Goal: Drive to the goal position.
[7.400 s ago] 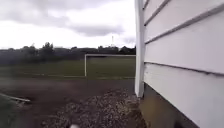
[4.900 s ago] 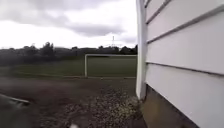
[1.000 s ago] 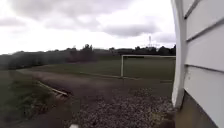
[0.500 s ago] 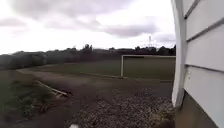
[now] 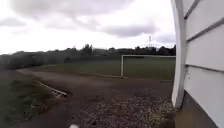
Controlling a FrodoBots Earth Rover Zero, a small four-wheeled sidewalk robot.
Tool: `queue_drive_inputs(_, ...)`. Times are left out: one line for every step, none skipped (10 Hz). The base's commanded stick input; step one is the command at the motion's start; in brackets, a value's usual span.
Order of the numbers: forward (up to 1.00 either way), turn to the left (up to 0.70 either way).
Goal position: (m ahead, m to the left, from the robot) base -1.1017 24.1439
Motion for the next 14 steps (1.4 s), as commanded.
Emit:
queue_drive_inputs(0.7, 0.0)
queue_drive_inputs(0.7, 0.0)
queue_drive_inputs(0.7, 0.0)
queue_drive_inputs(0.69, 0.0)
queue_drive_inputs(0.64, 0.0)
queue_drive_inputs(0.68, 0.0)
queue_drive_inputs(0.7, 0.0)
queue_drive_inputs(0.7, 0.0)
queue_drive_inputs(0.68, 0.0)
queue_drive_inputs(0.49, 0.0)
queue_drive_inputs(0.05, 0.0)
queue_drive_inputs(0.0, 0.0)
queue_drive_inputs(0.0, 0.0)
queue_drive_inputs(0.0, 0.0)
